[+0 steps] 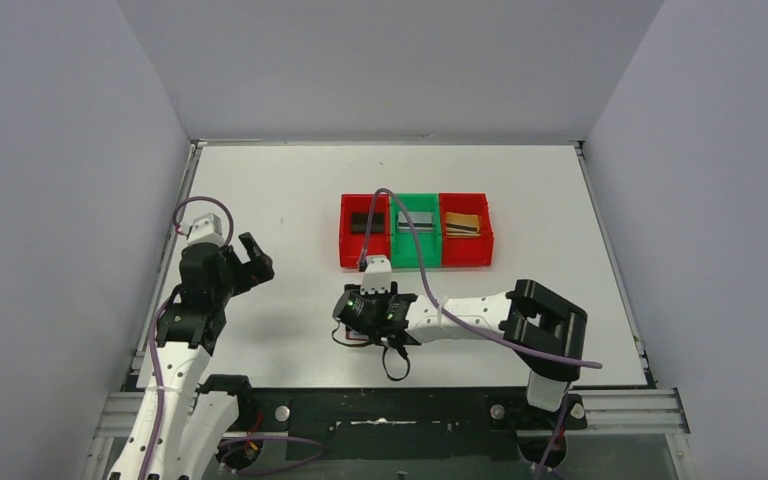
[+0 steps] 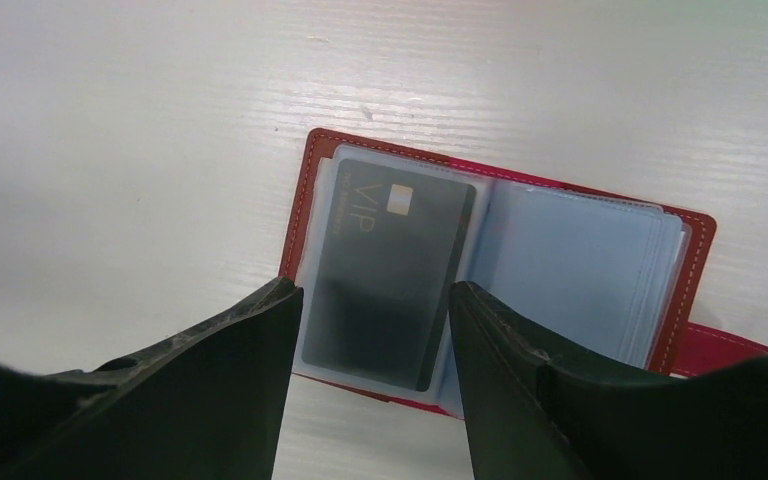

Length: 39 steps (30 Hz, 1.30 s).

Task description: Take the credit cards out of the card holder

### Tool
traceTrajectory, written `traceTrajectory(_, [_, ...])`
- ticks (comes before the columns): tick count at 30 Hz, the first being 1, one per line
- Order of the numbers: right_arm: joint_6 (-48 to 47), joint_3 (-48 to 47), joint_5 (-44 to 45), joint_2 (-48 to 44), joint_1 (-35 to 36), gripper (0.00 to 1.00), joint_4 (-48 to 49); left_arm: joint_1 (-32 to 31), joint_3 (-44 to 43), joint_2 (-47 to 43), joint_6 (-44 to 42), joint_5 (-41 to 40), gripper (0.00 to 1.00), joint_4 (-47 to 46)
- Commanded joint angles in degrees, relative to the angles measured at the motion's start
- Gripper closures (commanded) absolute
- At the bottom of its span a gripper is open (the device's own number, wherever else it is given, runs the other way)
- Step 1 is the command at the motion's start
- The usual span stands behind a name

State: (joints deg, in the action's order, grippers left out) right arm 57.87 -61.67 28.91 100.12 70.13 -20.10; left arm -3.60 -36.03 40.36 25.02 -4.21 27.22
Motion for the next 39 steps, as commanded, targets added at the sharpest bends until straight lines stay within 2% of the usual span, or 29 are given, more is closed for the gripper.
traceTrajectory(1, [1.5,-4.2,1.8,2.2,0.2,0.44,0.2,0.3,-0.4,-0.2,0.0,0.5,0.03,-2.3])
traceTrajectory(10, [4.7,-6.2,4.0,7.6,0.2,0.49,-4.6,0.3,-0.3,-0.1,0.0,1.0,0.03,-2.4])
traceTrajectory(15, [6.3,-5.5,4.1,9.6,0.2,0.57,-4.7,0.3,-0.3,0.2,-0.1,1.3,0.03,-2.5])
traceTrajectory(19, [6.5,-3.1,3.8,8.5,0.4,0.69,-2.0,0.3,-0.3,0.4,-0.1,1.4,0.03,-2.5])
traceTrajectory(23, [6.5,-0.5,3.5,6.5,0.4,0.76,1.3,0.3,-0.2,0.5,-0.1,1.5,0.03,-2.6])
traceTrajectory(30, [5.7,2.3,2.6,2.9,0.2,0.77,6.1,0.3,-0.3,0.4,-0.4,3.5,0.03,-3.3])
traceTrajectory(35, [5.6,4.1,2.5,0.7,0.2,0.86,8.5,0.2,-0.7,-0.8,-0.1,10.5,0.05,-4.8])
traceTrajectory(39, [5.6,4.6,2.4,-0.1,0.1,0.88,9.5,0.2,0.4,0.0,2.3,22.6,0.12,-6.6])
